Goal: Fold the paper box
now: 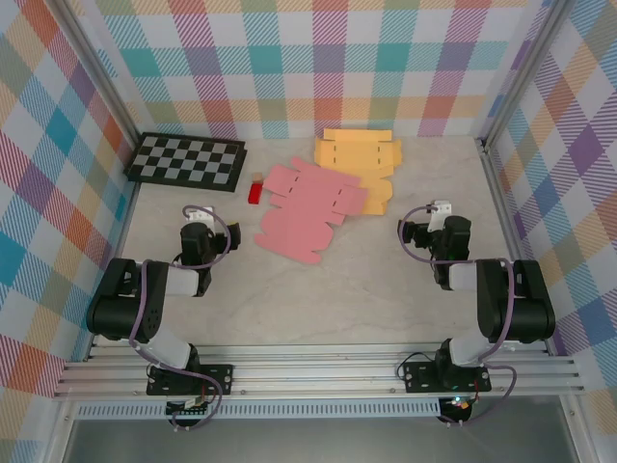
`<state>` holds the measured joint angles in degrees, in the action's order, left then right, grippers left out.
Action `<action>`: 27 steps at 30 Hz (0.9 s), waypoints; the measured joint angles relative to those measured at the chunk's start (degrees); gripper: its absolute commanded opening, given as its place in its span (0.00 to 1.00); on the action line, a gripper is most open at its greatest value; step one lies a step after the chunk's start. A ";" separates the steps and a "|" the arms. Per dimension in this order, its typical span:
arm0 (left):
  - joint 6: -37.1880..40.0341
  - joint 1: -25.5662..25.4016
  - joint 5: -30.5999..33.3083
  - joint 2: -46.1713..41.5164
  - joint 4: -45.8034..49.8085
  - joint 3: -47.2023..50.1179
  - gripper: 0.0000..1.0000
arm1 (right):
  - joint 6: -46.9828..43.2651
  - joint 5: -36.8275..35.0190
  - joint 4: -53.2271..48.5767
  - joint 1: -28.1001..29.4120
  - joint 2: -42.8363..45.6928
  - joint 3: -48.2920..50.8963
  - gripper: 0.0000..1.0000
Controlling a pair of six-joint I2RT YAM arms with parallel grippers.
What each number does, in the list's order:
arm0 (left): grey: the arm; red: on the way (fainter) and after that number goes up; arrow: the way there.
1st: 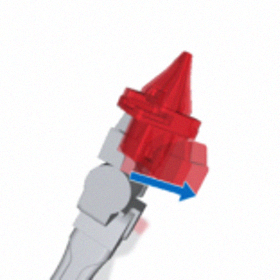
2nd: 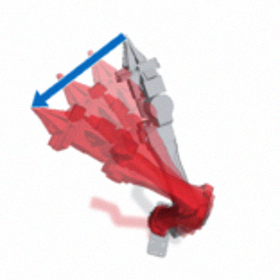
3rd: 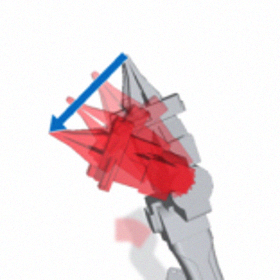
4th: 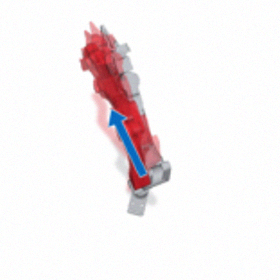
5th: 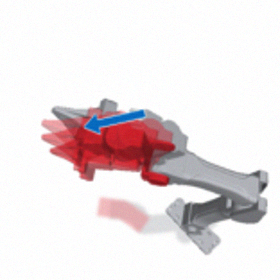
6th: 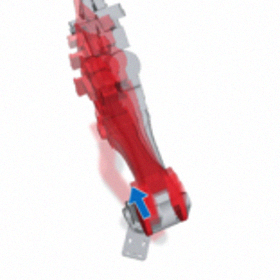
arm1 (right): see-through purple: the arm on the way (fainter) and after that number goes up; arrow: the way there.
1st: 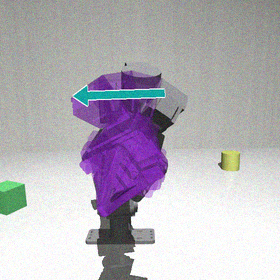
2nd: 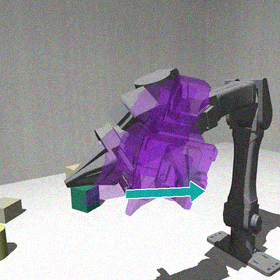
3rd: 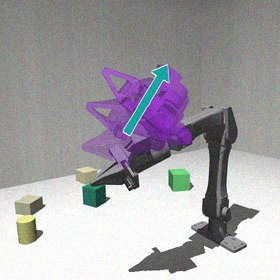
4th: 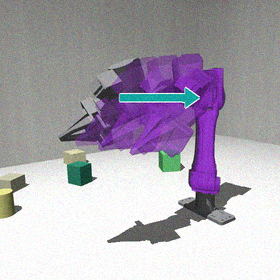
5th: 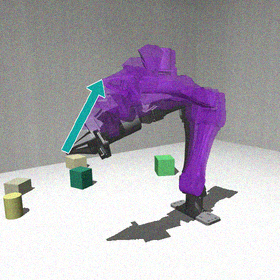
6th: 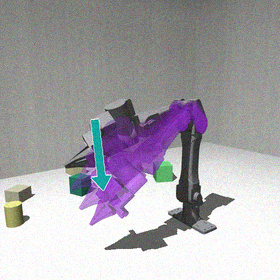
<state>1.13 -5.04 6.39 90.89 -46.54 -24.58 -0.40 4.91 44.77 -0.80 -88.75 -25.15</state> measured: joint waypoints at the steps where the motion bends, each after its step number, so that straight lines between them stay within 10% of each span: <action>1: 0.00 0.00 -0.02 0.00 0.00 0.00 1.00 | 0.00 0.00 0.00 0.00 0.00 0.00 1.00; 27: -0.02 0.81 -1.44 0.00 0.35 0.00 1.00 | 0.00 0.00 -0.11 0.00 0.00 0.02 1.00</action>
<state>1.10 -4.23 4.95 90.89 -46.19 -24.58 -0.40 4.91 44.66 -0.80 -88.75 -25.12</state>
